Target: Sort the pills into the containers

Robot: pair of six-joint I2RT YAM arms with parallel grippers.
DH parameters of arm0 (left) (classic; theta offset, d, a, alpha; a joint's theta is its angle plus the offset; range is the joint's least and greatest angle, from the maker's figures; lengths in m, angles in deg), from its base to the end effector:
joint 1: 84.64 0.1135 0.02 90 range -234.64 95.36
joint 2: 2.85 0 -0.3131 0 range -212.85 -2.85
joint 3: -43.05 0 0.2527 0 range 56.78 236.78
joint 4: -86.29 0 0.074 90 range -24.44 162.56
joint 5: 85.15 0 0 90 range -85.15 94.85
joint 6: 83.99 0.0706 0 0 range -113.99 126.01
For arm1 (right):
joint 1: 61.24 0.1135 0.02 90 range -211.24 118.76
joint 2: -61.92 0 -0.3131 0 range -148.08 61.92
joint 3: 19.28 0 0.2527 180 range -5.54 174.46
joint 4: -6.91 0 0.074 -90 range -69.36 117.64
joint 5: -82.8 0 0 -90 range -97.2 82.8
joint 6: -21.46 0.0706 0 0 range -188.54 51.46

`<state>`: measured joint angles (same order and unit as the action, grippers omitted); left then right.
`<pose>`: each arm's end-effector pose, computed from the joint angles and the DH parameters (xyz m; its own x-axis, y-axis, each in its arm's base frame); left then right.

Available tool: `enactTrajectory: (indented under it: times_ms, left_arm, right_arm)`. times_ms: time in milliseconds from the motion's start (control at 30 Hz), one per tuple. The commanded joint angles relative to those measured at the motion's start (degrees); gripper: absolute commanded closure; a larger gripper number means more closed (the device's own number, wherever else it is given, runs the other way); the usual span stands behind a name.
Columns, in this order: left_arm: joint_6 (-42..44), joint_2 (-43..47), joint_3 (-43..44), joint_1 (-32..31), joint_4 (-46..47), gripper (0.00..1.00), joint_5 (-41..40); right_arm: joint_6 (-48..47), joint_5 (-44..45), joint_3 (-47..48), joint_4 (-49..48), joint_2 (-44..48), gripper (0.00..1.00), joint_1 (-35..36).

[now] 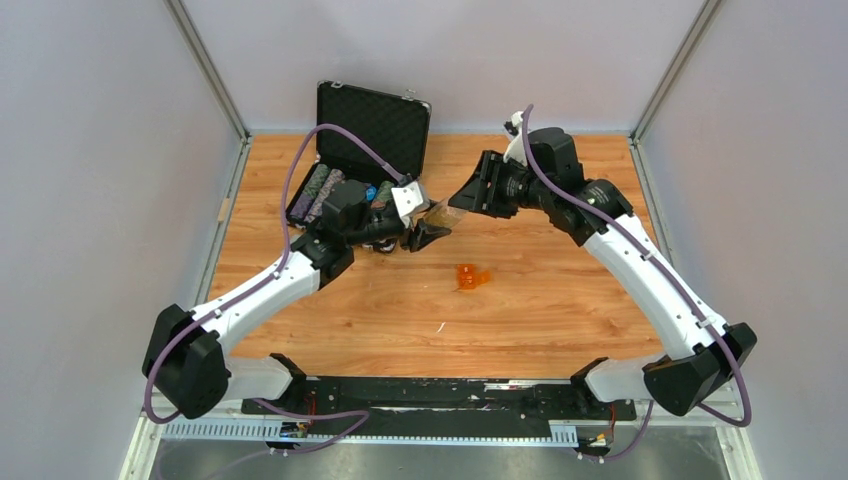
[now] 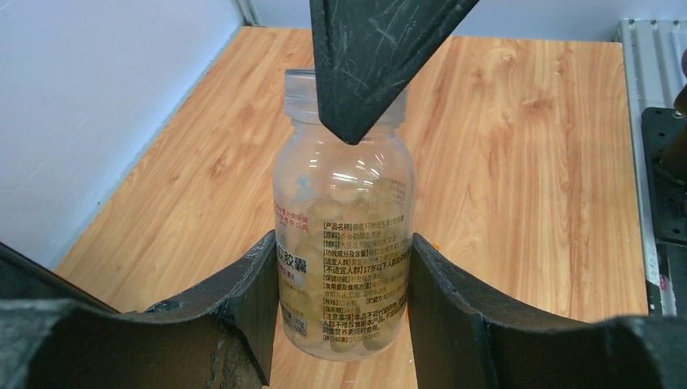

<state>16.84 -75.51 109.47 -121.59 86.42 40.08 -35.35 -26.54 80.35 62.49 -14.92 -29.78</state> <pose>0.2223 -0.2182 0.3709 0.0948 0.1207 -0.9881 0.9485 0.2905 0.1265 0.2436 0.1765 0.4401 -0.7862 0.1245 -0.6053 -0.3580 0.7067 0.6103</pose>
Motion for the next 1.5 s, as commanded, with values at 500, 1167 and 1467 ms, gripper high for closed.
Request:
enactTrajectory:
  times_ms: [500, 1167, 1467]
  left_arm:
    - [2.9, -0.1, 3.1, -0.6, 1.2, 1.00, 3.6]
    - [1.4, -1.2, 4.9, -0.6, -0.4, 1.00, 10.4]
    - [0.8, -1.4, 5.0, -0.6, -0.5, 1.00, 10.9]
  right_arm:
    - [-25.2, -22.3, -3.8, -4.1, 4.9, 0.00, -10.6]
    - [-32.9, -27.0, -4.8, -3.5, 5.2, 0.30, -9.0]
    - [-33.9, -26.8, -4.7, -4.0, 4.3, 0.46, -7.7]
